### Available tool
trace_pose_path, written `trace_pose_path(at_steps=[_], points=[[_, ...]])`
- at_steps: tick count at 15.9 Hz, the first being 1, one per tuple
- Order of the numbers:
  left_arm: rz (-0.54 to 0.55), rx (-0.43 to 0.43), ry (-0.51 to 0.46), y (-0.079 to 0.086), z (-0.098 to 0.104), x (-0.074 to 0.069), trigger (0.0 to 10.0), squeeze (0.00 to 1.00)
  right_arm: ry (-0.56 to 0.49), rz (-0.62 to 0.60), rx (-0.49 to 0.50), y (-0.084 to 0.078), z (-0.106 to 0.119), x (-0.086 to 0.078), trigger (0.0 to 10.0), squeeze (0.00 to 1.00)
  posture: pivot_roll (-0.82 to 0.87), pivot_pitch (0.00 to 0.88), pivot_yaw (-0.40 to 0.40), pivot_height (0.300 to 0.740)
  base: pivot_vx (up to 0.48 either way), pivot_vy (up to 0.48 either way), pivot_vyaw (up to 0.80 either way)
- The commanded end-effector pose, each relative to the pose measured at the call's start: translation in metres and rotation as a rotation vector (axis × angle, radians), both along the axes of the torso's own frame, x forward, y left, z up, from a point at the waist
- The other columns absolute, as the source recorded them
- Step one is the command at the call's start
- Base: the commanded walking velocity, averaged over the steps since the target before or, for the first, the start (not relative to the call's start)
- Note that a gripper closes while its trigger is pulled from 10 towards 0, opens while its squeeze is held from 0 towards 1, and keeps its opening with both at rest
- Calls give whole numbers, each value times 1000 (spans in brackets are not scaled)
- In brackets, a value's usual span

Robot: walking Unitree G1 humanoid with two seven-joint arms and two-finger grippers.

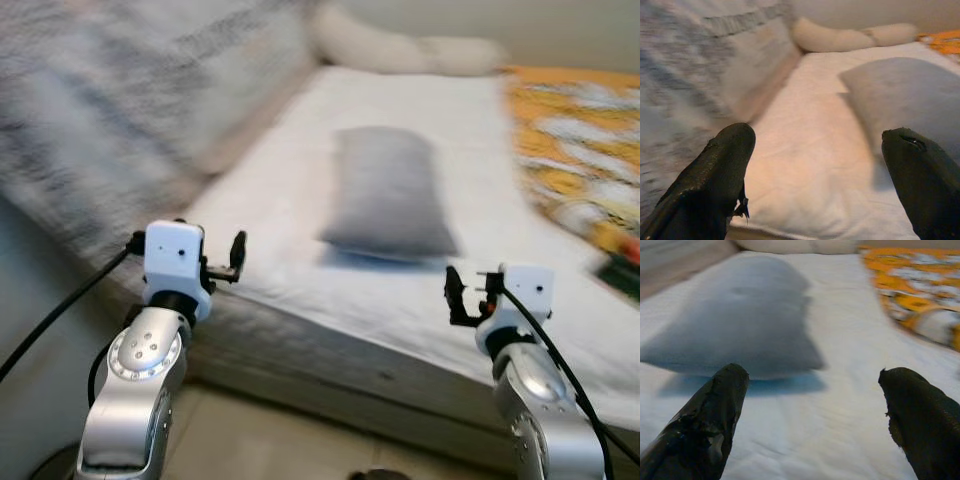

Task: Clean up the room

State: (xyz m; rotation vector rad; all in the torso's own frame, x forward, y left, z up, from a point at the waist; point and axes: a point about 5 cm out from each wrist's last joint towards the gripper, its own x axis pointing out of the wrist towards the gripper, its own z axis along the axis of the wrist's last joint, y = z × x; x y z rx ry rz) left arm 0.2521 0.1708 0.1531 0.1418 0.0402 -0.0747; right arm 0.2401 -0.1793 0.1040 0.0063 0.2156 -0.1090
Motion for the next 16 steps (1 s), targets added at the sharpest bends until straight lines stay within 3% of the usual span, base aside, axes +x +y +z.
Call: trace_pose_path(at_steps=[1, 6, 11, 16], points=[[10, 11, 6, 4, 0, -1, 10000, 0, -21, 9, 10, 5, 6, 2, 10000, 0, 21, 0, 32, 740, 0, 360, -800], [43, -13, -5, 9, 1, -6, 10000, 0, -13, 83, 19, 10, 8, 6, 10000, 0, 33, 0, 14, 740, 0, 221, -723], [49, 17, -14, 11, 3, -6, 10000, 0, -7, 154, 25, 19, 8, 9, 10000, 0, 43, 0, 2, 740, 0, 0, 0], [31, 7, -9, 10, 3, -8, 10000, 0, -2, 166, 30, 20, 7, 9, 10000, 0, 43, 0, 5, 740, 305, 0, 0]])
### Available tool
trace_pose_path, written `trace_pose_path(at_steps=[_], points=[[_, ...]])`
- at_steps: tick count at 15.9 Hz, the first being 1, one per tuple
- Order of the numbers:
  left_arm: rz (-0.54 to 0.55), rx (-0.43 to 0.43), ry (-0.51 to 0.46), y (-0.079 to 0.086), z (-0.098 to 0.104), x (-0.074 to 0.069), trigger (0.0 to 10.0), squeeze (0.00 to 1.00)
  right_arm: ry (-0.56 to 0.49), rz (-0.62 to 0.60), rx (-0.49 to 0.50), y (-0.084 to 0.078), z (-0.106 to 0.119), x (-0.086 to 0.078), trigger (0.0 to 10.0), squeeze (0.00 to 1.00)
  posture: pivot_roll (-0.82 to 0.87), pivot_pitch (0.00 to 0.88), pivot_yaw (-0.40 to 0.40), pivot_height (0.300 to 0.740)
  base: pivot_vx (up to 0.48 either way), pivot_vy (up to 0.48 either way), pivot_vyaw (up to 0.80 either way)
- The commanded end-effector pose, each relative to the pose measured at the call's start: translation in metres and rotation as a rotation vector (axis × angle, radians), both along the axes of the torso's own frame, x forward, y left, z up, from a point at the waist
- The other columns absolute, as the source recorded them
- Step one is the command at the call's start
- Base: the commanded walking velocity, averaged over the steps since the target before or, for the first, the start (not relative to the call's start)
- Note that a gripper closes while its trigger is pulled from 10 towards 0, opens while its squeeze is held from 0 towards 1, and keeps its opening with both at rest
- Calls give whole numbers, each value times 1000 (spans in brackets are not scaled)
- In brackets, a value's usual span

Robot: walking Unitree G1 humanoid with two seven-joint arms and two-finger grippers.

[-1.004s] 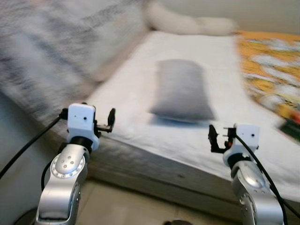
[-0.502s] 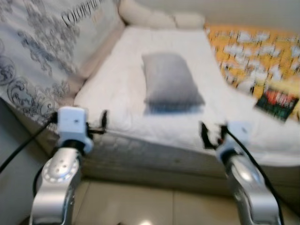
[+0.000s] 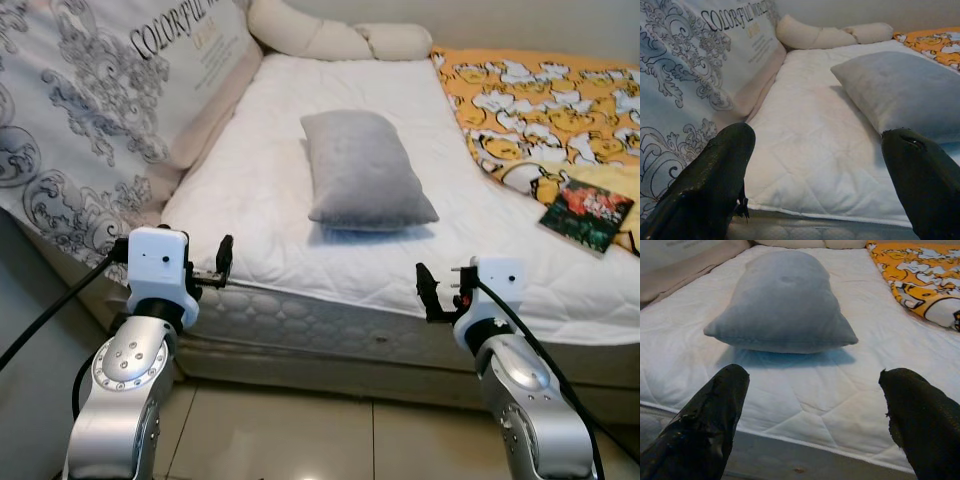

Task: Clean up the room

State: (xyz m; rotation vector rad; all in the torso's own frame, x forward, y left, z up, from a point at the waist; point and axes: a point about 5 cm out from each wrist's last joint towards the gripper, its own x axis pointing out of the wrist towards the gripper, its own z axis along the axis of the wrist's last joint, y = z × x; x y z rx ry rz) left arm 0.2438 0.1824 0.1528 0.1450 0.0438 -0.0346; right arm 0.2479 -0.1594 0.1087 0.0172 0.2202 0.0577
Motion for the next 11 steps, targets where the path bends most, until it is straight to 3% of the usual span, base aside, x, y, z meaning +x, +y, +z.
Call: trace_pose_path(at_steps=[1, 11], points=[[-18, 3, -6, -3, 3, 0, 10000, 0, -7, 3, 4, 0, 3, 1, 10000, 0, 41, 0, 9, 740, 326, 0, 0], [-23, -19, 2, -5, 1, 3, 10000, 0, -27, 27, -6, 0, 6, 5, 10000, 0, 45, 0, 7, 740, 351, 0, 0]])
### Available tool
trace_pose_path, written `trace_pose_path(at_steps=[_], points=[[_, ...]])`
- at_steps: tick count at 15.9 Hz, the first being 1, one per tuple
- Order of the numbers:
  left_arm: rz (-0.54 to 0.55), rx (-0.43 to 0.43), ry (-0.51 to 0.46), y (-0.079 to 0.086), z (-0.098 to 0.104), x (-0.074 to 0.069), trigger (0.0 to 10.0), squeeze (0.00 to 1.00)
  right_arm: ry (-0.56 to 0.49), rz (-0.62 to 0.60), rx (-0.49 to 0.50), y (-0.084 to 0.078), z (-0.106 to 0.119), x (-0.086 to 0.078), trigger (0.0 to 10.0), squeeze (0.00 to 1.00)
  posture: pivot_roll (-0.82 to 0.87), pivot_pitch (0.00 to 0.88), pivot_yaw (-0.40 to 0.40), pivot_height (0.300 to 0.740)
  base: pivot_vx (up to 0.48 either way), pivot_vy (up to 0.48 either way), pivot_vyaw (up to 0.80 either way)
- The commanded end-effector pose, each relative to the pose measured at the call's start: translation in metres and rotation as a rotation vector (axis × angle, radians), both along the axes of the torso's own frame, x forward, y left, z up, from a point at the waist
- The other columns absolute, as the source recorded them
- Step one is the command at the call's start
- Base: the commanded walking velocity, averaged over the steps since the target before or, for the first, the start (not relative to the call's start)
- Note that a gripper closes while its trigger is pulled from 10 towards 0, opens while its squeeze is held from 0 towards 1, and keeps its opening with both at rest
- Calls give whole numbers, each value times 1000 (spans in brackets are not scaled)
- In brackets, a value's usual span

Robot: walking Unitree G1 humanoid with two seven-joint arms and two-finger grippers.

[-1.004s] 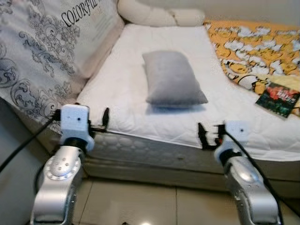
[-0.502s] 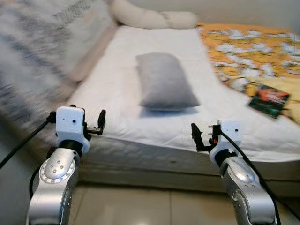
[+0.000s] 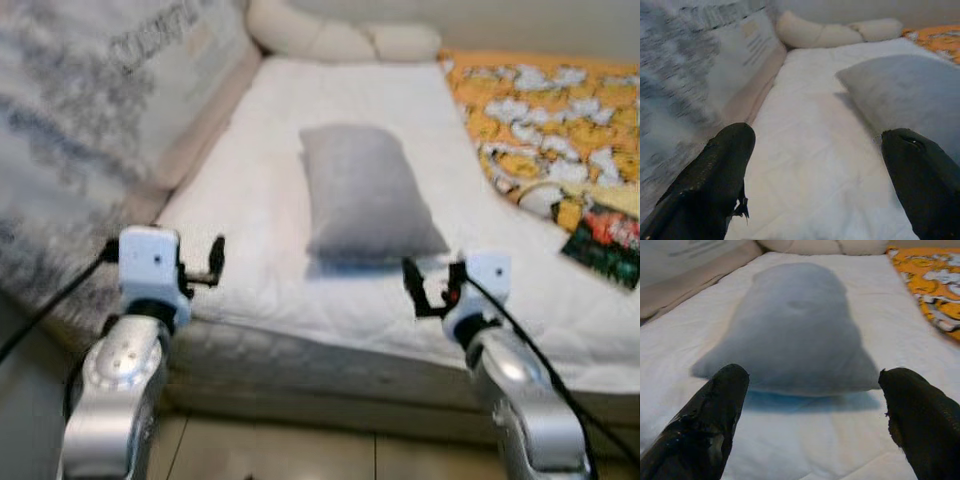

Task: Clean up the room

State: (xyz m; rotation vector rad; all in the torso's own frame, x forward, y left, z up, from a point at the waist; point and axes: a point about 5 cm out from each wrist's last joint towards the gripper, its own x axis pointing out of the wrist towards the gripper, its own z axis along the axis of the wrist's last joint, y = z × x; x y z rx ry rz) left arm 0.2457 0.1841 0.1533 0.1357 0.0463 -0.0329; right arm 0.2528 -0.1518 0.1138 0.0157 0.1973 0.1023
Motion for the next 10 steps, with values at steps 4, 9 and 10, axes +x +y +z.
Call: trace_pose_path(at_steps=[4, 9, 10], points=[[-28, -10, -1, -7, 1, 1, 10000, 0, -6, -9, -10, -7, 1, 1, 10000, 0, 47, 0, 5, 740, 339, 0, 0], [-47, -2, -2, -9, 2, 3, 10000, 0, -8, -18, -7, -8, 1, 2, 10000, 0, 43, 0, 13, 740, 326, 0, 0], [-52, -1, -2, -10, 2, 3, 10000, 0, -7, -21, -7, -8, 1, 2, 10000, 0, 44, 0, 14, 740, 322, 0, 0]])
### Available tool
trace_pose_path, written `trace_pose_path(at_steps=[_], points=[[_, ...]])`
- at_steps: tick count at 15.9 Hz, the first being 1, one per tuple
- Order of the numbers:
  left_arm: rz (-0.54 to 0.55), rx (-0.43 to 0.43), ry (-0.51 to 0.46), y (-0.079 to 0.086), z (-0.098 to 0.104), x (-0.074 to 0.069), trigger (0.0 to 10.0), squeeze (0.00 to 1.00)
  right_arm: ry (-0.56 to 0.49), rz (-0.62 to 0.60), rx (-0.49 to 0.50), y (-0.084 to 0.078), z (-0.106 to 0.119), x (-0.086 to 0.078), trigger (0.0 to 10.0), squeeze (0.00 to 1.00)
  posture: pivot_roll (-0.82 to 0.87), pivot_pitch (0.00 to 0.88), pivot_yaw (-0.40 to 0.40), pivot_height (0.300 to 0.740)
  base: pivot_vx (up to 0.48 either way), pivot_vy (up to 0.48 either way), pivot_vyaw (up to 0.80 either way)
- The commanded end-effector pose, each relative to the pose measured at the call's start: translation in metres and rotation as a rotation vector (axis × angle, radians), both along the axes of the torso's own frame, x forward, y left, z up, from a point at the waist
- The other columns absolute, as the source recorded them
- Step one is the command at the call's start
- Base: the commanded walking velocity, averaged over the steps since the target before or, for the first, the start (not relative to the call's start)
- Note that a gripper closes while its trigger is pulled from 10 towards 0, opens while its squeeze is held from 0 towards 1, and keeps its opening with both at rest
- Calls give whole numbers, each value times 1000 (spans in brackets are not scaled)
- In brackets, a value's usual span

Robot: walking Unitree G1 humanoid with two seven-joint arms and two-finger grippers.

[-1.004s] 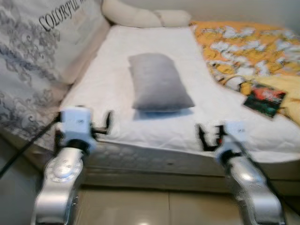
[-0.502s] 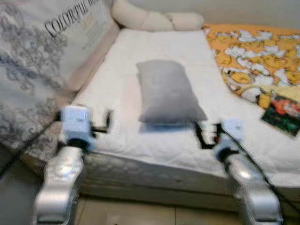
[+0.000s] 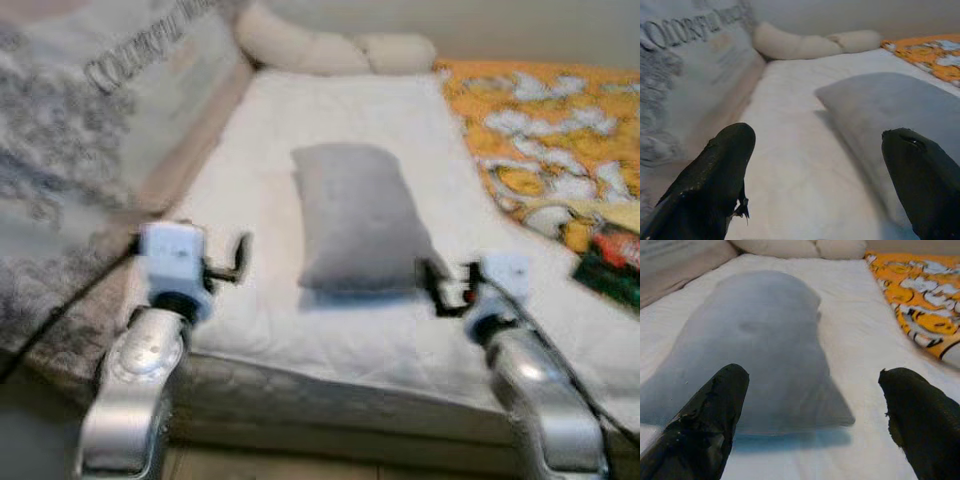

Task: Clean up the room

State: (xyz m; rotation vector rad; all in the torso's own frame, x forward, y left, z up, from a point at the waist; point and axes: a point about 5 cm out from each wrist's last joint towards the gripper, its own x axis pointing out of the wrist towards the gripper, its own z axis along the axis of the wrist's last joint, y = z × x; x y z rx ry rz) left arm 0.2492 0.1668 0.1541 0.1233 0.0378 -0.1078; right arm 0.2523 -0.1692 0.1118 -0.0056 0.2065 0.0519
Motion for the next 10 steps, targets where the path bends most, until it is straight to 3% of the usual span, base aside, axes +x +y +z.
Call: trace_pose_path(at_steps=[1, 4, 6, 10], points=[[21, 14, 1, 7, 1, 0, 10000, 0, -16, 26, 21, 9, 3, 2, 10000, 0, 44, 0, 15, 740, 326, 0, 0], [19, 13, 2, 8, 1, 0, 10000, 0, -3, 24, 30, 10, 1, 2, 10000, 0, 46, 0, 17, 740, 324, 0, 0], [20, 13, 3, 9, 1, -1, 10000, 0, 5, 20, 34, 10, 0, 2, 10000, 0, 46, 0, 17, 740, 324, 0, -800], [21, 13, 10, 9, -1, -3, 10000, 0, 3, 22, 19, 10, -1, 1, 10000, 0, 47, 0, 9, 740, 317, 0, 0]])
